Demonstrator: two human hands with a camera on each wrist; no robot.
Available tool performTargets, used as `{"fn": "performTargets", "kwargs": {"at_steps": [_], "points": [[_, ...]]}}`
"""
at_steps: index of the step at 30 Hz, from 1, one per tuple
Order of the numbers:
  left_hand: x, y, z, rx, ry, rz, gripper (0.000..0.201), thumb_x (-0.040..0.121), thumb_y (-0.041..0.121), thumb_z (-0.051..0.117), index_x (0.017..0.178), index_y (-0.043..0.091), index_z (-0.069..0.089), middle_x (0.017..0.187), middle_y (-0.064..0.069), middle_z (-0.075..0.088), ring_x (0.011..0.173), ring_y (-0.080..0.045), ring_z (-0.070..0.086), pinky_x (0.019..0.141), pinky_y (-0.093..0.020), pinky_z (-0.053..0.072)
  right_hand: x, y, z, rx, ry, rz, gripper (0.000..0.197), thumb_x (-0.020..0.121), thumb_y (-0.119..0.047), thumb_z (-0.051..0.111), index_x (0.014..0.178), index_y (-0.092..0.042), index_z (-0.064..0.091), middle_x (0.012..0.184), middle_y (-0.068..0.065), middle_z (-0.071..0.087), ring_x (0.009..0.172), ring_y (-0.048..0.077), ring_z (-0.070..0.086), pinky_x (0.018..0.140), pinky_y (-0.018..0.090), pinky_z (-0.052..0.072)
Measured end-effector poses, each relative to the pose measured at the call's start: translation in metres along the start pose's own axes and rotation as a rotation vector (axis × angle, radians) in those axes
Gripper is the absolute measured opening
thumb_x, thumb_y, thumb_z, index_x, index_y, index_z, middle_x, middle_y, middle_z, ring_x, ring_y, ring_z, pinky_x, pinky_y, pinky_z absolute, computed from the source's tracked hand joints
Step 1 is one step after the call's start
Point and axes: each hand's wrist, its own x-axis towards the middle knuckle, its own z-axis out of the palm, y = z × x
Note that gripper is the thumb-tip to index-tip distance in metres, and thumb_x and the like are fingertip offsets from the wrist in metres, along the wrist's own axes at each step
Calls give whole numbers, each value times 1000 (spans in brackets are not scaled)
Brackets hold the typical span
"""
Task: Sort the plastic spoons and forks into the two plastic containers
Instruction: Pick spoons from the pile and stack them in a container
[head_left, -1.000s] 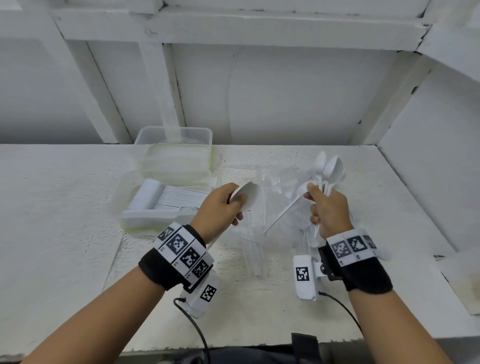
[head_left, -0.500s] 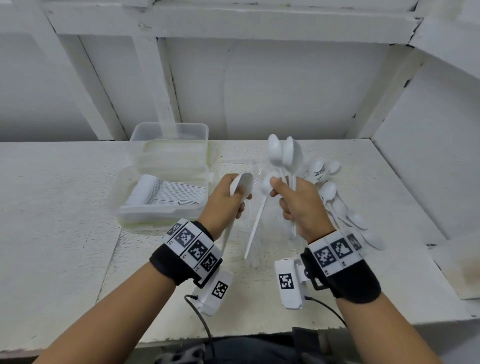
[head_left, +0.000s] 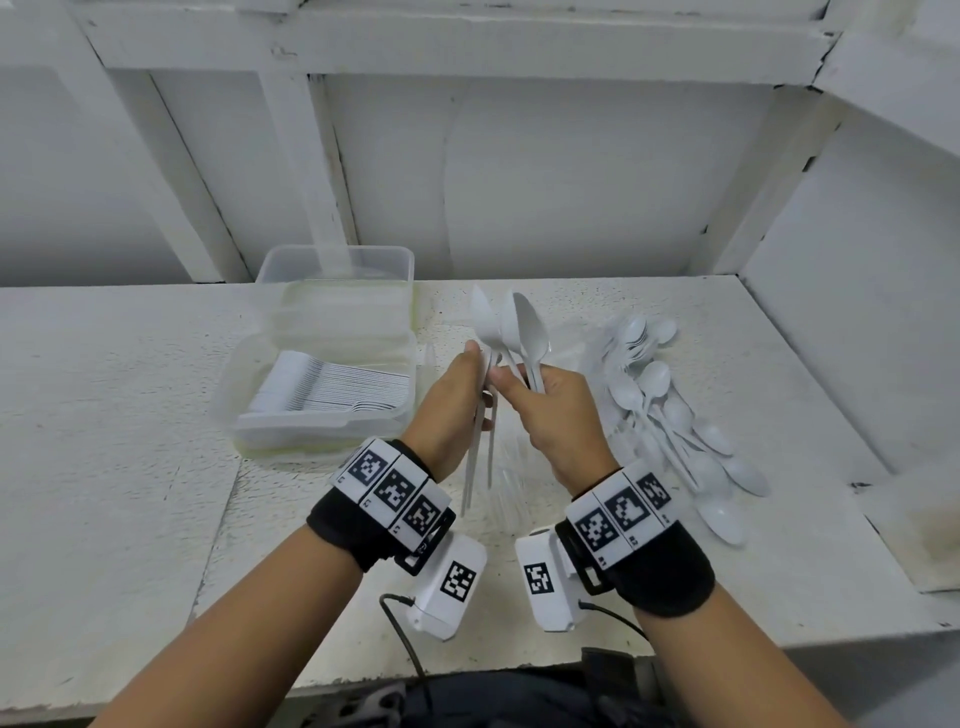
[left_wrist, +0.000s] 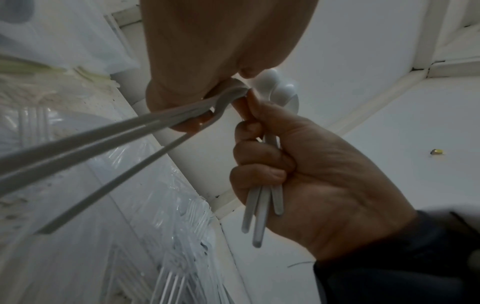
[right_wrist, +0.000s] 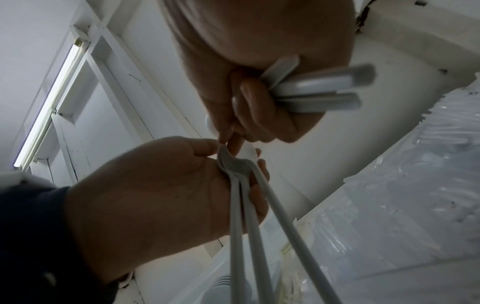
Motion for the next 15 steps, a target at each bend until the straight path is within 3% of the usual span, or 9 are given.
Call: {"fn": "performTargets", "kwargs": {"at_steps": [3, 5, 7, 9, 10, 12, 15], "points": [[0, 0, 0, 30, -3, 7, 45, 101, 44, 18, 115, 18, 51, 113, -7, 60, 104, -20, 54, 81, -28, 43, -2, -4, 2, 13, -17, 45, 18, 91, -18, 60, 74, -13, 63, 33, -16, 45, 32, -3, 45, 37, 8, 32], [0, 2, 0, 8, -9, 23, 40, 102, 40, 20, 105, 18, 52, 101, -2, 59, 93, -13, 54, 78, -23, 41, -2, -3, 3, 24, -13, 60, 25, 90, -24, 61, 66, -16, 61, 39, -8, 47, 32, 1, 37, 37, 9, 27], [-2, 5, 0, -48, -45, 16, 37, 102, 35, 21, 95, 20, 54, 89, 2, 60, 81, -9, 56, 79, -25, 43, -1, -1, 5, 45, -19, 100, 28, 89, -27, 61, 63, -17, 60, 52, 11, 54, 35, 2, 31, 37, 14, 25], [-3, 5, 1, -127, -112, 5, 39, 102, 32, 22, 94, 17, 57, 88, -5, 63, 80, -17, 58, 83, -37, 47, 0, -1, 5, 75, -37, 148, 29, 90, -25, 60, 63, -17, 58, 50, 1, 55, 34, 2, 33, 36, 17, 25], [-3, 4, 0, -147, -119, -2, 39, 102, 32, 23, 94, 15, 57, 85, -7, 61, 76, -18, 56, 77, -37, 48, -1, -2, 4, 83, -49, 156, 29, 91, -25, 59, 63, -17, 57, 46, -7, 52, 34, 2, 34, 37, 18, 25], [0, 2, -3, -163, -57, -25, 37, 101, 36, 27, 89, 16, 55, 76, -2, 51, 65, -13, 46, 62, -28, 42, -3, -5, 2, 49, -75, 117, 24, 91, -24, 59, 68, -20, 58, 43, -12, 48, 35, 1, 36, 38, 15, 27], [6, -2, -9, -264, 37, -55, 40, 97, 49, 32, 95, 16, 54, 70, 2, 39, 59, -9, 38, 56, -23, 35, -4, -7, 0, -76, -93, 48, 7, 94, -28, 52, 96, -23, 57, 55, -19, 53, 45, -5, 46, 44, 9, 32]]}}
